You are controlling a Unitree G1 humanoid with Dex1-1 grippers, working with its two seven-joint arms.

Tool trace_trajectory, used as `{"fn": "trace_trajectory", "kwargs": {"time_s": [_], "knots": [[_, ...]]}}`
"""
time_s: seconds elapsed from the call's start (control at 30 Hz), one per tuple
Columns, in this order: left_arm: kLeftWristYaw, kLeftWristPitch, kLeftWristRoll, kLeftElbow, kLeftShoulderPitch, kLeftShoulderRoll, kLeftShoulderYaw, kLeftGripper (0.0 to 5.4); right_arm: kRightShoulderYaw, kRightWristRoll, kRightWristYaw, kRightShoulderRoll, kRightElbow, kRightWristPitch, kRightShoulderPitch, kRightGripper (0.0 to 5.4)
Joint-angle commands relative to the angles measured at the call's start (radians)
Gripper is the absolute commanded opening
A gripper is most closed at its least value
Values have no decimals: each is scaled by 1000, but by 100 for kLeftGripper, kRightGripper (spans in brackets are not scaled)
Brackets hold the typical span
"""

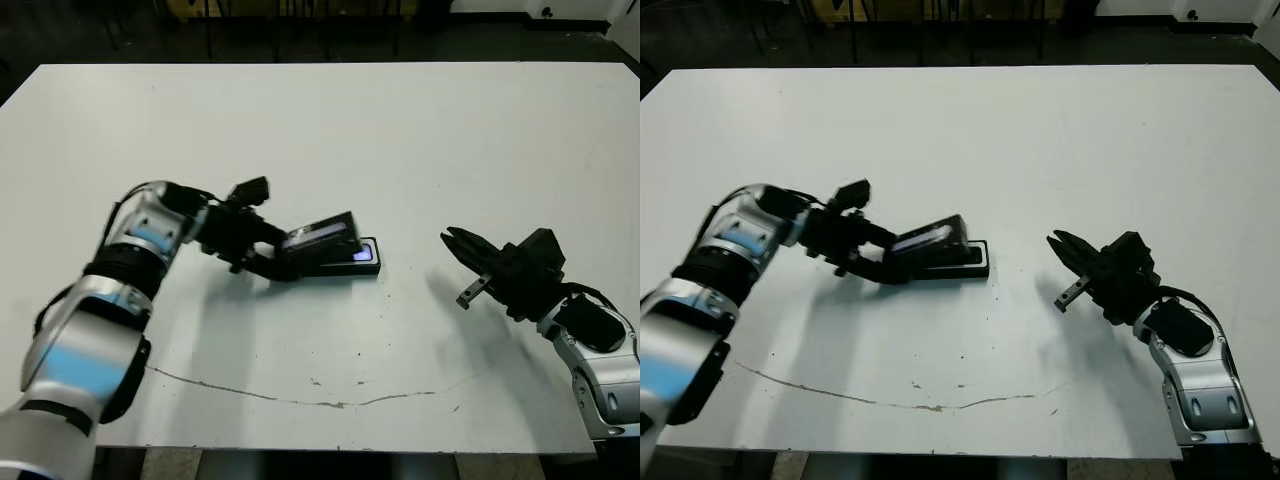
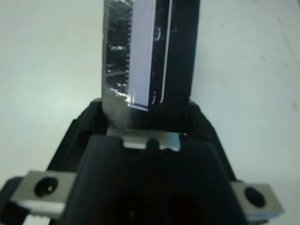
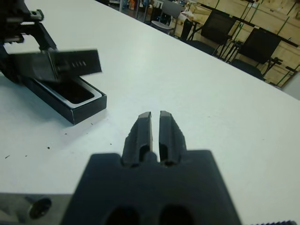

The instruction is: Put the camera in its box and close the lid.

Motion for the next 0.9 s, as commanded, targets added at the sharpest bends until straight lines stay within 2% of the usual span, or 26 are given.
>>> {"fn": "trace_trajectory", "kwargs": {"time_s": [0.03, 0.27, 0.43, 0.7, 0.9], "knots": [[8, 8, 52, 28, 62, -16, -47, 271, -1, 1, -1, -1, 5, 7, 19, 0], [-14, 6, 46, 22, 66, -12, -59, 271, -1, 8, 12, -2, 24, -8, 20, 0], [-31, 18, 46, 17, 56, -10, -70, 271, 5, -3, 2, -11, -6, 21, 26, 0], [-68, 23, 50, 2, 15, -44, -105, 271, 8, -13, 1, -9, -6, 13, 26, 0], [-64, 146, 53, -49, 10, -97, -134, 271, 11, -10, -2, 0, -10, 11, 28, 0]]}}
